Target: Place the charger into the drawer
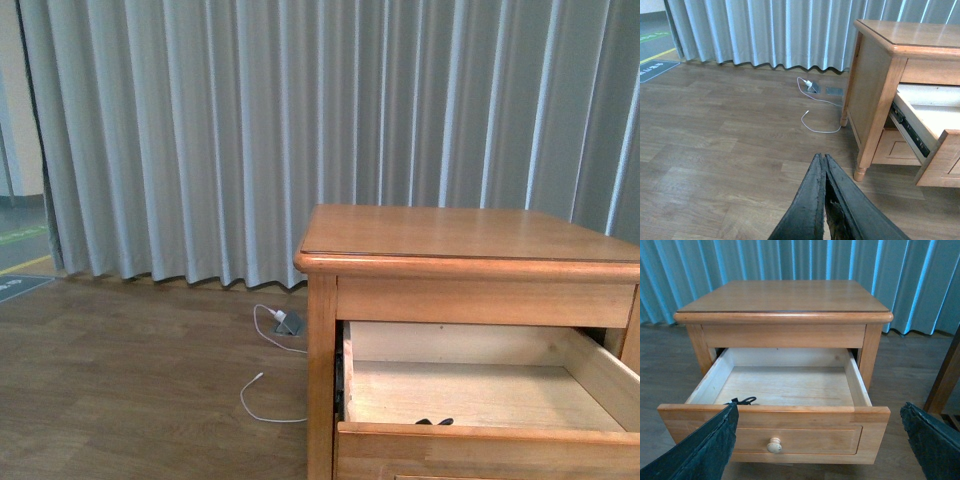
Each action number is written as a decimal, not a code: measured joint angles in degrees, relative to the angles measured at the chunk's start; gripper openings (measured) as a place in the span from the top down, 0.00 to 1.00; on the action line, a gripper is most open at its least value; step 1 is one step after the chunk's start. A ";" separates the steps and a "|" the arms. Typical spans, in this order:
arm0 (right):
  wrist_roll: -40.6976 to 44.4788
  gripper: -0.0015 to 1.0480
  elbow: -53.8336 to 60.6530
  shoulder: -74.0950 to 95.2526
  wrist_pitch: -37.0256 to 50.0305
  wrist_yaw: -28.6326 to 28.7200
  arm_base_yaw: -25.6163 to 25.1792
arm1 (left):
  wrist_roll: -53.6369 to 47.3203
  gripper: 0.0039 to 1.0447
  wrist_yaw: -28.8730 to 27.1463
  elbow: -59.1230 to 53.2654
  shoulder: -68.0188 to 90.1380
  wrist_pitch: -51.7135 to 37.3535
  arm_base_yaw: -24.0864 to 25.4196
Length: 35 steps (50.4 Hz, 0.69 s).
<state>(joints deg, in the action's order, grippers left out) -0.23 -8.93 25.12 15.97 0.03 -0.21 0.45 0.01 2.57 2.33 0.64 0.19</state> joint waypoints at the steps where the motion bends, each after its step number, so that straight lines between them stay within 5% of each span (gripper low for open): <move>1: 0.00 0.08 0.00 0.00 0.00 0.02 0.00 | 0.00 0.96 0.00 -0.37 -0.52 -0.20 -0.02; 35: 0.00 0.08 0.00 0.00 0.00 0.02 0.00 | 0.00 0.94 0.00 -1.86 -2.21 -0.33 -0.04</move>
<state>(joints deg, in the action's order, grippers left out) -0.23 -8.93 25.12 15.97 0.05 -0.21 0.45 0.01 0.71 0.12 0.32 0.14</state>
